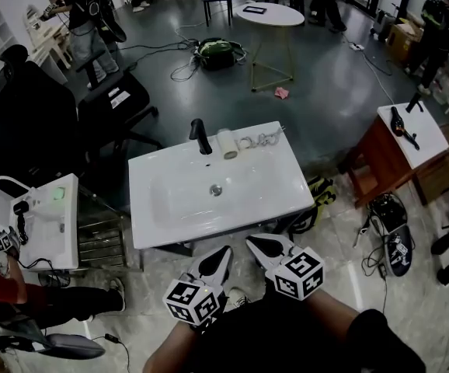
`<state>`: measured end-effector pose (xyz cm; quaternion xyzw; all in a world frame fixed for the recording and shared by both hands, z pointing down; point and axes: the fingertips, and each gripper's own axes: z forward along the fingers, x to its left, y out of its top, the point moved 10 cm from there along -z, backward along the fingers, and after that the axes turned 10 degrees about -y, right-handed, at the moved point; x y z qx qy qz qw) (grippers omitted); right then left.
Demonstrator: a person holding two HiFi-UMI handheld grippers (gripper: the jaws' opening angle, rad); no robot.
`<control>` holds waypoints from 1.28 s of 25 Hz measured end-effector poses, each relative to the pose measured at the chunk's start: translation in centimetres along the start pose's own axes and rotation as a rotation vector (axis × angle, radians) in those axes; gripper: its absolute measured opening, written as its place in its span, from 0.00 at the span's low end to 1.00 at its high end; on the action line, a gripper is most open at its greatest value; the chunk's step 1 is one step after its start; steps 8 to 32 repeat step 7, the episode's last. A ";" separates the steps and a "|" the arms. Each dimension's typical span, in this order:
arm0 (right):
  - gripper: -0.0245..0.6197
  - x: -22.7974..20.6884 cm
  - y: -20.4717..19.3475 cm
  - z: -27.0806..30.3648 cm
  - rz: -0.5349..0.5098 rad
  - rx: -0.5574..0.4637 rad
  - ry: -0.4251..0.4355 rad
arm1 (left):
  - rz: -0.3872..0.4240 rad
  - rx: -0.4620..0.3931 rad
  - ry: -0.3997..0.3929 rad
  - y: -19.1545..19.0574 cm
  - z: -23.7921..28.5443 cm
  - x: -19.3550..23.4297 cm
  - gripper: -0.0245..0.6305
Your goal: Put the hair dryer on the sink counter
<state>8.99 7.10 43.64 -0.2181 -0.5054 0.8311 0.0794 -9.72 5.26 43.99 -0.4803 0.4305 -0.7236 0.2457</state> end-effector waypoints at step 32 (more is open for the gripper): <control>0.04 -0.1 -0.5 0.3 0.005 0.003 0.000 | -0.007 0.002 -0.003 -0.4 0.2 0.4 0.04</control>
